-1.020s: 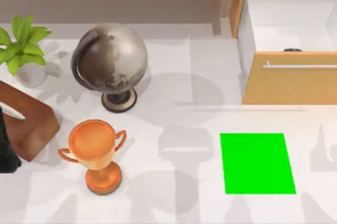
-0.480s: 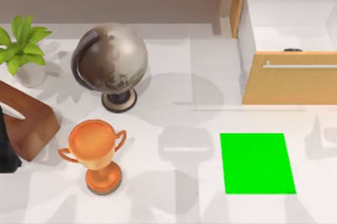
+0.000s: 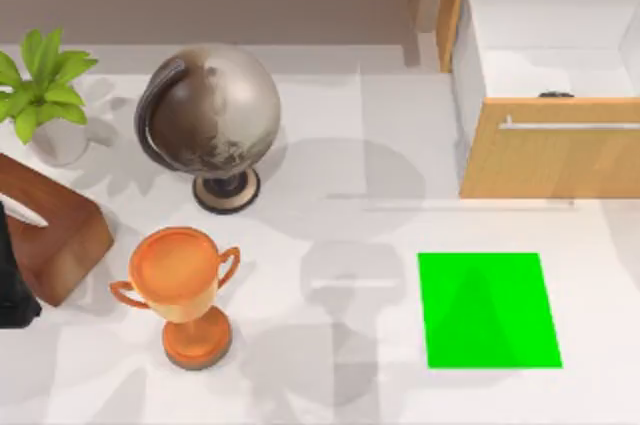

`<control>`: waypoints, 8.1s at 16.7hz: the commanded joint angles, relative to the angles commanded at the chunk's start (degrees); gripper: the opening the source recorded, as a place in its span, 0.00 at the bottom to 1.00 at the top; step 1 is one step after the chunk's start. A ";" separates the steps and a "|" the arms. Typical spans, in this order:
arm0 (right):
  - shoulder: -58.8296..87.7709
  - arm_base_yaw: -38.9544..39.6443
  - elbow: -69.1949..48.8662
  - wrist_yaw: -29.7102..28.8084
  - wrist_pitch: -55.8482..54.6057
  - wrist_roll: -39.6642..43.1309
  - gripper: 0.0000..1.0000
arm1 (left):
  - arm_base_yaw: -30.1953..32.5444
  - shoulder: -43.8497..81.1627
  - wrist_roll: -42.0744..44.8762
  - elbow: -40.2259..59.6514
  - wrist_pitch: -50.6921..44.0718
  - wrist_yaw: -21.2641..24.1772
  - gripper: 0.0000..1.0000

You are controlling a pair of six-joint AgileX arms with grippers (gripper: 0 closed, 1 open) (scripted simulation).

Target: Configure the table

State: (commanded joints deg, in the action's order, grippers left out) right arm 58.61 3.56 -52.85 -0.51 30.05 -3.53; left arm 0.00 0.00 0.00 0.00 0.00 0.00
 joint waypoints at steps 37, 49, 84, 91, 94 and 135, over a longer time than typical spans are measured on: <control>82.09 4.20 -67.54 -0.80 34.00 -4.77 1.00 | 0.00 0.00 0.00 0.00 0.00 0.00 1.00; 82.09 4.20 -67.54 -0.80 34.00 -4.77 0.32 | 0.00 0.00 0.00 0.00 0.00 0.00 1.00; 47.09 21.07 -45.48 -1.29 26.69 -19.75 0.00 | 0.00 0.00 0.00 0.00 0.00 0.00 1.00; 42.16 28.68 -27.33 -0.72 22.46 -25.12 0.00 | 0.00 0.00 0.00 0.00 0.00 0.00 1.00; 42.40 29.65 -20.13 -1.40 20.36 -26.92 0.00 | 0.00 0.00 0.00 0.00 0.00 0.00 1.00; 43.74 29.98 -11.18 -2.92 14.03 -29.20 0.00 | 0.00 0.00 0.00 0.00 0.00 0.00 1.00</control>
State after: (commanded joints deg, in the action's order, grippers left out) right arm 102.34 33.54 -64.04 -3.44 44.08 -32.73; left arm 0.00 0.00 0.00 0.00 0.00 0.00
